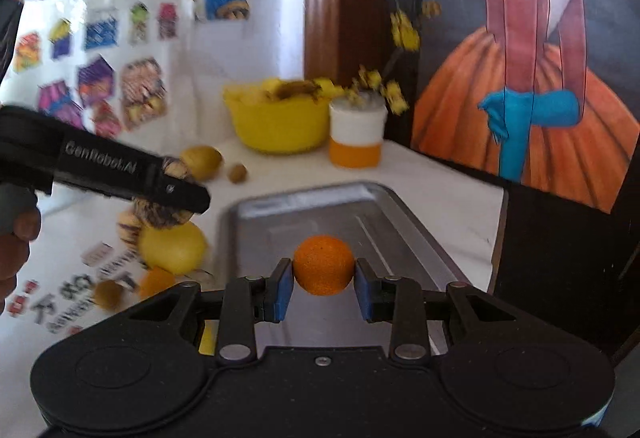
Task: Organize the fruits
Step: 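Carry both fruits over the metal tray and open both tools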
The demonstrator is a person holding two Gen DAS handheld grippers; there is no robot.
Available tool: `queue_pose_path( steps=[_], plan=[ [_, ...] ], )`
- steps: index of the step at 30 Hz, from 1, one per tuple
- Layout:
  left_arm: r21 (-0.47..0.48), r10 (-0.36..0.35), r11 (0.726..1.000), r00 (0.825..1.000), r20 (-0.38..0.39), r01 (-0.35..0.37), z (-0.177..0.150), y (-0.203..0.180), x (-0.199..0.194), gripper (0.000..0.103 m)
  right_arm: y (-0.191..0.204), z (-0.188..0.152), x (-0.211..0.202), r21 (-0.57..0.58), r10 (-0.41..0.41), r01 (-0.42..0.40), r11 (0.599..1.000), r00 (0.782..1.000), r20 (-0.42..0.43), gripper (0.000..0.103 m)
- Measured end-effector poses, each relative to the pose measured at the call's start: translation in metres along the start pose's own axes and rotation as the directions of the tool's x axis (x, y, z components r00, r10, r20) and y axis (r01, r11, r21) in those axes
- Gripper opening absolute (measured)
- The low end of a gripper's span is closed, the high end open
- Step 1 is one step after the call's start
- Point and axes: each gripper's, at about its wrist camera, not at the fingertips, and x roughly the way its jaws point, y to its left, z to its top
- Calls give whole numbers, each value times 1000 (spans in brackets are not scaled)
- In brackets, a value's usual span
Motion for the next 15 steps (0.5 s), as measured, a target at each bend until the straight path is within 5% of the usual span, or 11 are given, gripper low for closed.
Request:
queue_pose_path(
  steps=[15],
  plan=[
    [108, 17, 994, 995, -101, -6, -4, -36, 93, 54, -12, -21, 46, 29, 33, -31, 999, 996, -87, 35]
  ],
)
